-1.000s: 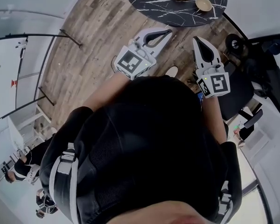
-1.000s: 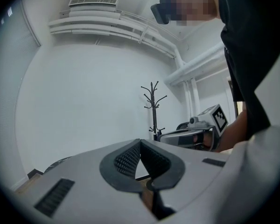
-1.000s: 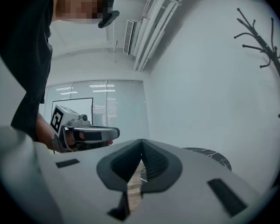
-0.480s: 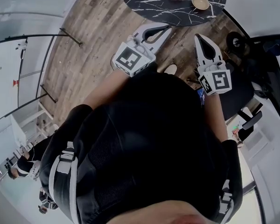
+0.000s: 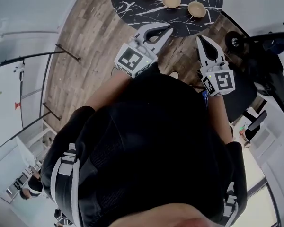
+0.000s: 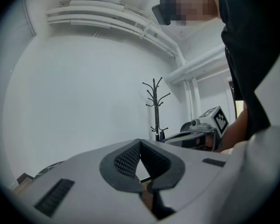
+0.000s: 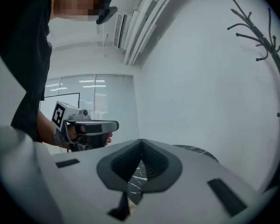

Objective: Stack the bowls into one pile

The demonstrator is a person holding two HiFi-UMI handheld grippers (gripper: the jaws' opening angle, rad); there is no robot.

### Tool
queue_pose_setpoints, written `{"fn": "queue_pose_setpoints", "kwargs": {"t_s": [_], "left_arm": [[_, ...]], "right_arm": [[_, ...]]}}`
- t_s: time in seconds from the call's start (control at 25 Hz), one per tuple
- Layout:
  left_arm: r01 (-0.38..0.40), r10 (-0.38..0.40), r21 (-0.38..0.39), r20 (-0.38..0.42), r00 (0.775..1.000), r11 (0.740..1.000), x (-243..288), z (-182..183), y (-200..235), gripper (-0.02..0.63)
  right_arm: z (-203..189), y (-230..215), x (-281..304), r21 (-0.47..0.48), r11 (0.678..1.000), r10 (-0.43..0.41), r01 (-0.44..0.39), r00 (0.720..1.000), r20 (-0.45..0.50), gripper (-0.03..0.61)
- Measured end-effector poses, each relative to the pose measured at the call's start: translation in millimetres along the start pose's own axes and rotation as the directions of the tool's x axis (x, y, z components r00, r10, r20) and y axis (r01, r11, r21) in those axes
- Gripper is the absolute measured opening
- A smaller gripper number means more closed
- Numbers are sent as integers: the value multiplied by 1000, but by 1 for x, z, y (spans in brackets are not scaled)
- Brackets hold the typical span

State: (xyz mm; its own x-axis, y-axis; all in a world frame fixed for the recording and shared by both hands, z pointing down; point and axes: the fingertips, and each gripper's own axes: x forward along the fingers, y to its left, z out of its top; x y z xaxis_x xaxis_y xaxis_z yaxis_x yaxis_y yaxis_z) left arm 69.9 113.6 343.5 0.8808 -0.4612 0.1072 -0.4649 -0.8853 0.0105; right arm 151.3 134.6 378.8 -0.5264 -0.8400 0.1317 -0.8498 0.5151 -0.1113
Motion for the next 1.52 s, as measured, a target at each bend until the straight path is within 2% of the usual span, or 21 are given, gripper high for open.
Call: {"fn": "queue_pose_setpoints", "kwargs": {"t_s": [0.4,0.6,0.76,0.92,1.16,1.36,1.52], "left_arm": [[175,-175,5,16,984,984,48,9,106,3],[258,-258,-1,15,966,966,62,9,153,3],[358,-358,-17,11,934,934,70,-2,175,3],[424,-423,-17,25,906,906,78,-6,190,3],[477,-476,-53,37,879,877,96,-22,195,3],[497,-497,-40,16,868,867,122,-31,183,3],[495,-495,-15,27,868,869,146,-33,172,3]], "right_arm": [[17,-37,99,1,988,-154,154,987,-50,-6],[14,-50,144,14,968,-250,252,965,-83,-6],[4,-61,172,29,946,-316,321,942,-114,-6],[-11,-70,190,47,923,-371,381,916,-153,-6],[-46,-101,188,66,869,-466,491,855,-227,-6],[-70,-136,177,67,846,-493,529,823,-282,-7],[-94,-167,169,68,835,-498,546,803,-327,-6]]}}
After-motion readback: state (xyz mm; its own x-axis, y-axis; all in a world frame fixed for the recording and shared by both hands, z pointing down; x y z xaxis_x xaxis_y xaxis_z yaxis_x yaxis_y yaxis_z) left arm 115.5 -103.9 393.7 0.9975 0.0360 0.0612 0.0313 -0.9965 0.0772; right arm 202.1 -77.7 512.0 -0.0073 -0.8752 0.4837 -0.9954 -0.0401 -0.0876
